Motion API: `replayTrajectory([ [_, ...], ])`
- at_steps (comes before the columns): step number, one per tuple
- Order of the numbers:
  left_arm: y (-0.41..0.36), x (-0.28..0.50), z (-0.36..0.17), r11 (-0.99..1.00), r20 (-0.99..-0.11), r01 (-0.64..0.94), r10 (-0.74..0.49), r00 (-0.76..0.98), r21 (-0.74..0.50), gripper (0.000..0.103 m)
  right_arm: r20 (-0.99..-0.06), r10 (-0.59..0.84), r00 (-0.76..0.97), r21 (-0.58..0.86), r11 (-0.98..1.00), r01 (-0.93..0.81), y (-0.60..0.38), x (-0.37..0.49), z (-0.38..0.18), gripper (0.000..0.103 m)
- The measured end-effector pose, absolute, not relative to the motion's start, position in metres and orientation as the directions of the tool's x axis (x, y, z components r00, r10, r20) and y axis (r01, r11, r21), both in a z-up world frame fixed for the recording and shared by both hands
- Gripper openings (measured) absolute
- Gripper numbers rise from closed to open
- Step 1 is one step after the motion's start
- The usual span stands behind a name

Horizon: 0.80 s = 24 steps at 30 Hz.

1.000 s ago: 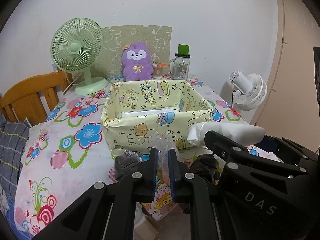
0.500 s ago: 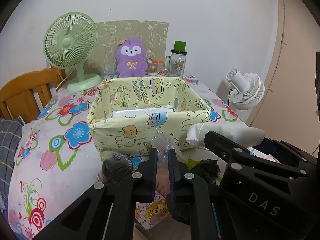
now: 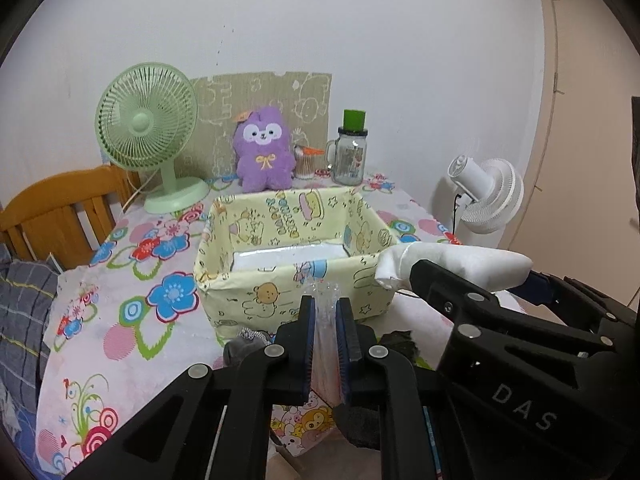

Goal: Organize soft objects
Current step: 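Lift the foam block and straw bag and carry both over the fabric box, then lower both items into the fabric box and open both tools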

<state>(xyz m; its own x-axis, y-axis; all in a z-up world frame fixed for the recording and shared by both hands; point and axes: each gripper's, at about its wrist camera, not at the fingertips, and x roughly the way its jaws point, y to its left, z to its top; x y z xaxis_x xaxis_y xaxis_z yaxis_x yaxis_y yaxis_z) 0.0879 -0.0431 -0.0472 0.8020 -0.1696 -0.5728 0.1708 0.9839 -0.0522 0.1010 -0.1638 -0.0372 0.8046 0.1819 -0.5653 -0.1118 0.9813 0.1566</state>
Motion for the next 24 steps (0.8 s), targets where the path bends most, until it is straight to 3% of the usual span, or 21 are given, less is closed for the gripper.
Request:
replayTrajectory([
  [24, -0.04, 0.082, -0.027, 0.985, -0.529, 0.167, -0.159, 0.834, -0.033, 0.007, -0.526, 0.191, 0.828, 0.166, 0.979, -0.121, -0.161, 0.094, -0.019, 0.069],
])
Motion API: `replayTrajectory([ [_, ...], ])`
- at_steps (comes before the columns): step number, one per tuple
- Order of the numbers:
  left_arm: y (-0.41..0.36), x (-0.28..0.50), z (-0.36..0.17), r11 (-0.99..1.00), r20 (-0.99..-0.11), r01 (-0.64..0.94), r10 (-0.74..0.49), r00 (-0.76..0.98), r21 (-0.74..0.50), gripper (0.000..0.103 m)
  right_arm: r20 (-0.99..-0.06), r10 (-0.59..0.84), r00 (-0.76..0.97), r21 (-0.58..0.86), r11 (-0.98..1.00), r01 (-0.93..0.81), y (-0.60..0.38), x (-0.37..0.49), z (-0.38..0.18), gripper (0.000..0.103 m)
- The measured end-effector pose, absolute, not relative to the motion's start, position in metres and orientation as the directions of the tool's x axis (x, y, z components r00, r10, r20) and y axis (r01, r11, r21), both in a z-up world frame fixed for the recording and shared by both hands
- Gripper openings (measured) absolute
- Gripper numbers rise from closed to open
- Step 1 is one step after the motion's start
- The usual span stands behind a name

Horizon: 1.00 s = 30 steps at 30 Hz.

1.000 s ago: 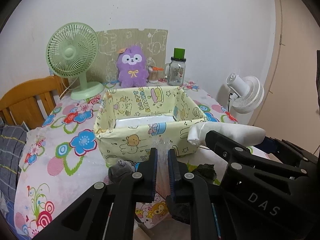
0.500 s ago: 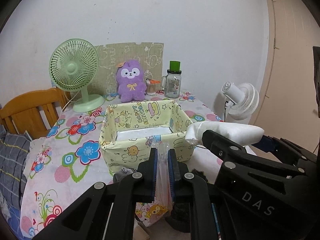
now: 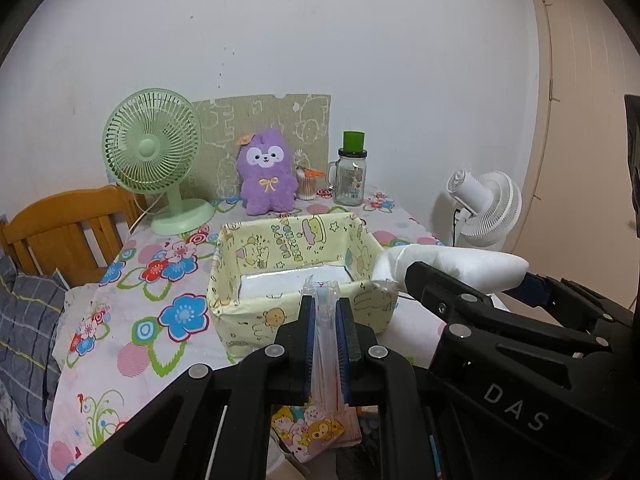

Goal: Organize soft objects
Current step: 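Lower both items into the fabric box and open both tools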

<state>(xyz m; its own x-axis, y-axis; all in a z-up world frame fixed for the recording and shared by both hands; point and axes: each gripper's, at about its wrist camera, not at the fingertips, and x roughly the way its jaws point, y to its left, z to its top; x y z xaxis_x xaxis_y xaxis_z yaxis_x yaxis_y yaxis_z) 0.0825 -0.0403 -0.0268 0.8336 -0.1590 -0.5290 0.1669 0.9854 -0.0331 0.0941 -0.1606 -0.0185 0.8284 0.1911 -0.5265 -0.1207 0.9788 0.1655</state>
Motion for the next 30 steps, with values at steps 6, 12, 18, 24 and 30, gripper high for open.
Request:
replayTrajectory([
  [6, -0.041, 0.087, -0.017, 0.985, -0.517, 0.167, -0.158, 0.841, -0.029, 0.007, -0.515, 0.191, 0.836, 0.162, 0.979, -0.123, -0.161, 0.099, -0.009, 0.069],
  [12, -0.042, 0.092, -0.007, 0.985, -0.505, 0.17, -0.158, 0.848, -0.021, 0.007, -0.502, 0.189, 0.844, 0.161, 0.979, -0.124, -0.162, 0.105, 0.001, 0.069],
  [18, -0.041, 0.098, -0.001, 0.985, -0.501, 0.17, -0.157, 0.851, -0.02, 0.007, -0.496, 0.19, 0.848, 0.159, 0.979, -0.127, -0.162, 0.111, 0.008, 0.069],
  [24, -0.04, 0.106, 0.004, 0.986, -0.5, 0.168, -0.155, 0.852, -0.019, 0.007, -0.495, 0.19, 0.848, 0.157, 0.979, -0.128, -0.159, 0.117, 0.013, 0.069],
  [30, -0.039, 0.117, 0.009, 0.987, -0.497, 0.161, -0.148, 0.855, -0.016, 0.007, -0.493, 0.193, 0.849, 0.161, 0.978, -0.128, -0.158, 0.128, 0.019, 0.069],
])
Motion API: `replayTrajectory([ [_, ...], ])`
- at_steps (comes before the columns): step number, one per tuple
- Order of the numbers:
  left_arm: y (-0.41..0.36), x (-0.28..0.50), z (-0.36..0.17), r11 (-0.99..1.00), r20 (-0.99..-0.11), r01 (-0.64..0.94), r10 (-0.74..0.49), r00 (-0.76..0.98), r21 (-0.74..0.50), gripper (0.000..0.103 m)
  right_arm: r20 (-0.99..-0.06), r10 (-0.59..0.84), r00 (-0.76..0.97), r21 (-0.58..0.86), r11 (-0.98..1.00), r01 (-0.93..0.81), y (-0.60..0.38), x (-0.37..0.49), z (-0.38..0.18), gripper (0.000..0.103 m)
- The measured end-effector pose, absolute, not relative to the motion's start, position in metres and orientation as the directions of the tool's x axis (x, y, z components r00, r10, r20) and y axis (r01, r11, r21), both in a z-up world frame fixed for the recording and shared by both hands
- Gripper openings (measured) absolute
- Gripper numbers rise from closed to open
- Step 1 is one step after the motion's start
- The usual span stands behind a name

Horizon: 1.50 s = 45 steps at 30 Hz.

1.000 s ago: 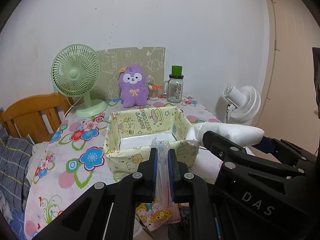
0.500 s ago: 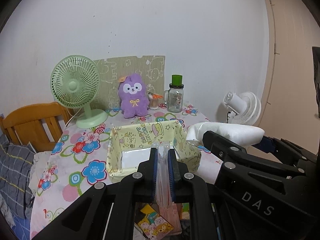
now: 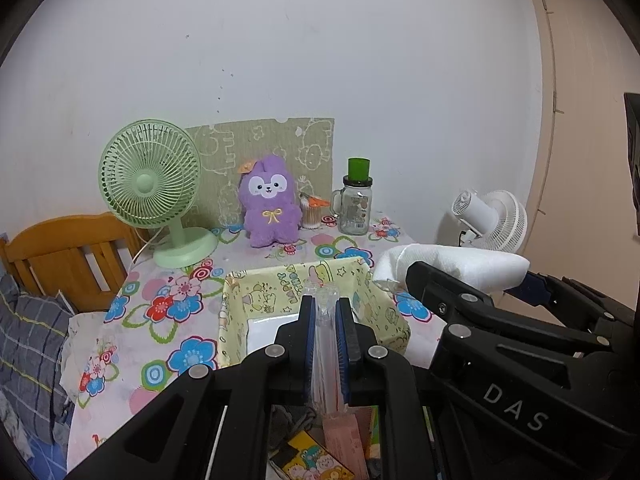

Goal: Organize soft objects
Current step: 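Lower both items into the fabric box and open both tools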

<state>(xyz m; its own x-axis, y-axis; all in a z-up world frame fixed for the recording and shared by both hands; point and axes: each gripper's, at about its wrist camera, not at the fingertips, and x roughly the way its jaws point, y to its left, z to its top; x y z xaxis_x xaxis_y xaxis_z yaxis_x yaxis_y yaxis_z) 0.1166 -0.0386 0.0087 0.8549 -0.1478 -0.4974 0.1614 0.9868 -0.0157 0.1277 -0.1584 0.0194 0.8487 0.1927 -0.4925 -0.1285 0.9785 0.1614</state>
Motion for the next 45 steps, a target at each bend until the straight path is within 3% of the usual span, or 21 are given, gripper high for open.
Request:
replayTrajectory([
  [29, -0.018, 0.179, 0.003, 0.989, -0.488, 0.149, -0.142, 0.861, -0.024, 0.007, -0.496, 0.183, 0.849, 0.136, 0.982, -0.132, -0.135, 0.195, 0.017, 0.069],
  [41, -0.007, 0.199, -0.024, 0.991, -0.543, 0.127, -0.124, 0.831, -0.031, 0.008, -0.551, 0.189, 0.813, 0.131, 0.982, -0.139, -0.123, 0.219, -0.009, 0.069],
  [45, -0.003, 0.204, -0.033, 0.993, -0.57, 0.115, -0.117, 0.814, -0.04, 0.012, -0.57, 0.196, 0.798, 0.136, 0.98, -0.144, -0.119, 0.223, -0.019, 0.069],
])
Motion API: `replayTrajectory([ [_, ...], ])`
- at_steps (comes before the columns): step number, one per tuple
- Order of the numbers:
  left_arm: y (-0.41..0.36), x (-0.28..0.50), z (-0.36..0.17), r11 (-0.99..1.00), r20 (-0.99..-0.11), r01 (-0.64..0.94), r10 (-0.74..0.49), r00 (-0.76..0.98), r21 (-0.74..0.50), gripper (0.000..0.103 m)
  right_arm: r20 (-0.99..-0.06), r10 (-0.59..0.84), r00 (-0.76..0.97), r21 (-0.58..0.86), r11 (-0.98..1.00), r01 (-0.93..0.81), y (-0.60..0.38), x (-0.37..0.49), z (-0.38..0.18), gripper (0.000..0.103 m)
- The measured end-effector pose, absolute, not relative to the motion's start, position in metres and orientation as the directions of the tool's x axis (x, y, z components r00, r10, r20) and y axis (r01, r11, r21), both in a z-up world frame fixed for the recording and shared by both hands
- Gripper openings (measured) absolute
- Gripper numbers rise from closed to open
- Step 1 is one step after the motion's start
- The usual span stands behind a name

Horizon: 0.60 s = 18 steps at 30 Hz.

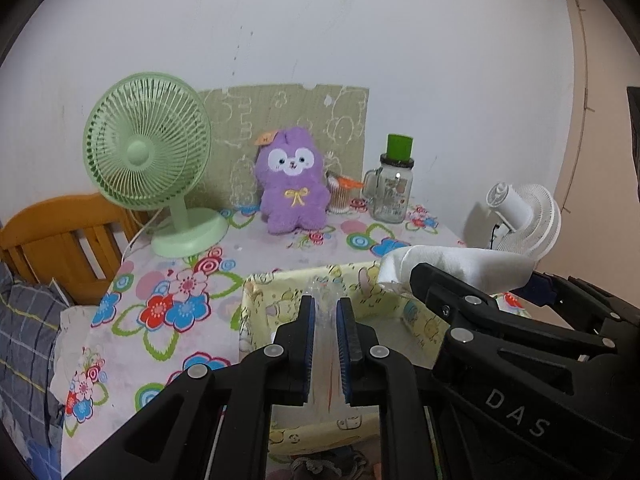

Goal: Organize soft objects
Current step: 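Lower both items into the fabric box and open both tools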

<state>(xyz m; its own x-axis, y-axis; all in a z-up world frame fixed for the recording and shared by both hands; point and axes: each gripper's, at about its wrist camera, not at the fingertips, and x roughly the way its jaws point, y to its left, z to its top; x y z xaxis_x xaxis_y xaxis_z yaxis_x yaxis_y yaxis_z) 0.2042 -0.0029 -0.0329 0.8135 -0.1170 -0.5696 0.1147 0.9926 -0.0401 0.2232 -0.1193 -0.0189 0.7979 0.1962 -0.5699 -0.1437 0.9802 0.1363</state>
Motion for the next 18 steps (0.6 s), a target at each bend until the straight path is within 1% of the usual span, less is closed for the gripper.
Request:
replayTrajectory([
  [1, -0.002, 0.205, -0.034, 0.993, -0.573, 0.111, -0.116, 0.811, -0.044, 0.015, -0.575, 0.198, 0.794, 0.136, 0.98, -0.145, -0.118, 0.224, -0.022, 0.069],
  [5, 0.003, 0.206, -0.04, 0.996, -0.582, 0.085, -0.089, 0.808, -0.034, 0.033, -0.585, 0.195, 0.787, 0.129, 0.981, -0.147, -0.116, 0.226, -0.027, 0.069],
  [7, 0.004, 0.208, -0.042, 0.996, -0.587, 0.08, -0.083, 0.806, -0.032, 0.035, -0.591, 0.197, 0.782, 0.132, 0.98, -0.147, -0.116, 0.229, -0.03, 0.069],
  [9, 0.004, 0.21, -0.045, 0.996, -0.594, 0.082, -0.085, 0.8, -0.032, 0.044, -0.597, 0.196, 0.778, 0.131, 0.981, -0.146, -0.115, 0.231, -0.033, 0.069],
  [12, 0.004, 0.211, -0.048, 0.994, -0.608, 0.104, -0.107, 0.787, -0.04, 0.053, -0.605, 0.193, 0.772, 0.124, 0.981, -0.149, -0.113, 0.234, -0.037, 0.069],
  [13, 0.004, 0.211, -0.048, 0.993, -0.609, 0.106, -0.11, 0.785, -0.042, 0.054, -0.606, 0.192, 0.772, 0.117, 0.981, -0.152, -0.112, 0.235, -0.038, 0.07],
  [14, 0.004, 0.211, -0.048, 0.993, -0.608, 0.108, -0.112, 0.786, -0.043, 0.058, -0.607, 0.19, 0.772, 0.114, 0.982, -0.152, -0.112, 0.236, -0.038, 0.071],
  [16, 0.006, 0.212, -0.049, 0.994, -0.608, 0.105, -0.108, 0.787, -0.04, 0.062, -0.61, 0.176, 0.772, 0.104, 0.984, -0.142, -0.112, 0.238, -0.039, 0.078],
  [17, 0.006, 0.212, -0.049, 0.994, -0.608, 0.103, -0.106, 0.787, -0.04, 0.064, -0.611, 0.17, 0.773, 0.1, 0.985, -0.139, -0.111, 0.238, -0.038, 0.079],
  [18, 0.007, 0.212, -0.049, 0.994, -0.609, 0.101, -0.105, 0.786, -0.042, 0.069, -0.609, 0.167, 0.775, 0.097, 0.986, -0.136, -0.112, 0.238, -0.038, 0.083],
])
